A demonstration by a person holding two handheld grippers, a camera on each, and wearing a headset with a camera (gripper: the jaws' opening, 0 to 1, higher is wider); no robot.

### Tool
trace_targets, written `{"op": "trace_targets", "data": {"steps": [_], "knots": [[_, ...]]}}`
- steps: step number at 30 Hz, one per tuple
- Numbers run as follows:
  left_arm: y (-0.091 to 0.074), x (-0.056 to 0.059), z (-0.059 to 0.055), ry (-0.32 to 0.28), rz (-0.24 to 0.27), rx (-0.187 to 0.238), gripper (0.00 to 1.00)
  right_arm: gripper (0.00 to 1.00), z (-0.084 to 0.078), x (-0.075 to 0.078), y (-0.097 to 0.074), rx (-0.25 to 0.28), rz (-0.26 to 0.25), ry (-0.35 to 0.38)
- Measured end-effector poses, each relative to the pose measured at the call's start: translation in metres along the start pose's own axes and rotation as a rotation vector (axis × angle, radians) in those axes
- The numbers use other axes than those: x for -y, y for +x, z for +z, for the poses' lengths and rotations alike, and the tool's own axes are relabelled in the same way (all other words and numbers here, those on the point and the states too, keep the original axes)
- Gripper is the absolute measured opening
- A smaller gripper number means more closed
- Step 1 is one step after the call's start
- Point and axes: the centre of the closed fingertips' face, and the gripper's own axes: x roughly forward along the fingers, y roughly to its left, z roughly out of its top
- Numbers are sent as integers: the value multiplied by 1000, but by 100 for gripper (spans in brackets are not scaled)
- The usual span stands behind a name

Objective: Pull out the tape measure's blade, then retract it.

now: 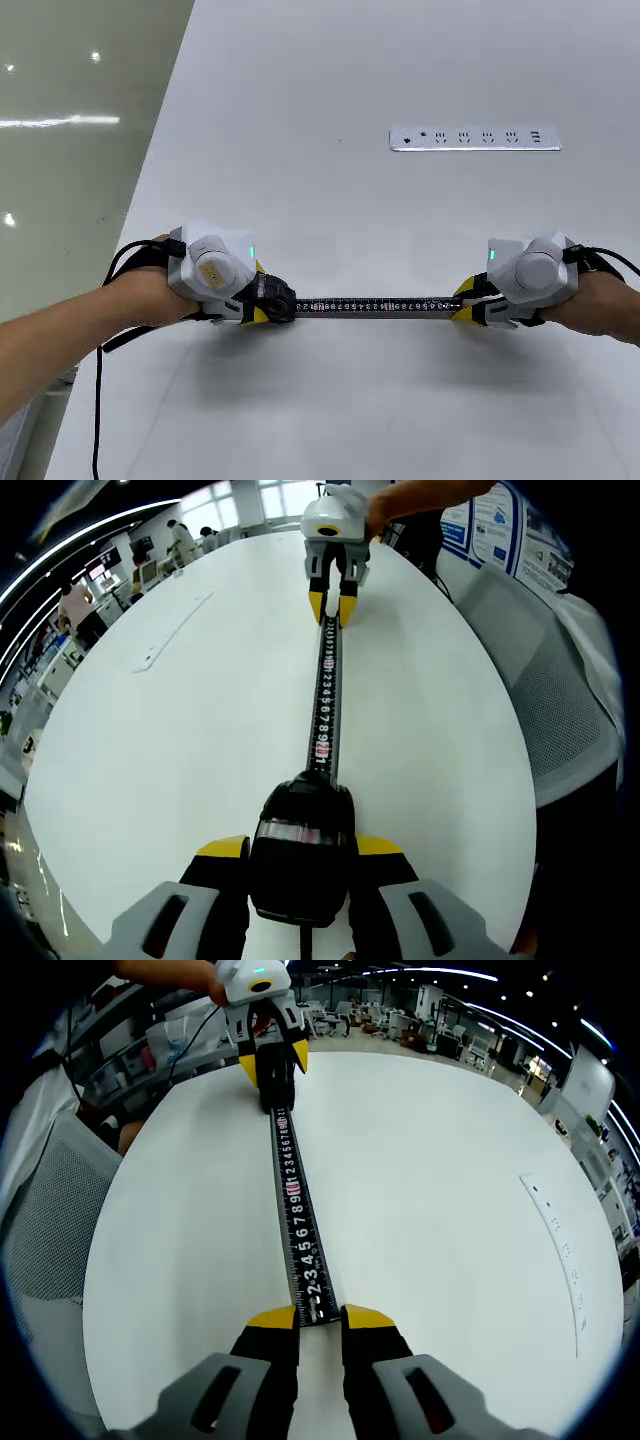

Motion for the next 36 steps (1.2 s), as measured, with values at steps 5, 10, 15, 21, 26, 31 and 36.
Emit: {"op": "trace_targets", "data": {"steps": [5, 10, 15, 21, 26, 31, 36], "knots": [[1, -2, 1, -22, 22, 9, 40, 16, -2, 2, 1, -10, -17, 10], [0, -2, 5, -34, 34, 17, 42, 16, -5, 3, 2, -17, -25, 12], [-3, -3, 6, -49, 49, 23, 44, 19, -8, 4, 1, -27, -40, 41], [-10, -5, 5, -91, 80, 37, 47, 19, -9, 5, -2, -25, -68, 74], [-17, -7, 5, -126, 113, 50, 49, 22, -7, 5, -7, -15, -90, 98], [-21, -6, 5, -176, 128, 72, 51, 24, -4, 5, -13, 1, -108, 134], [-25, -4, 6, -200, 150, 80, 53, 28, -1, 3, -17, 10, -122, 153]]}}
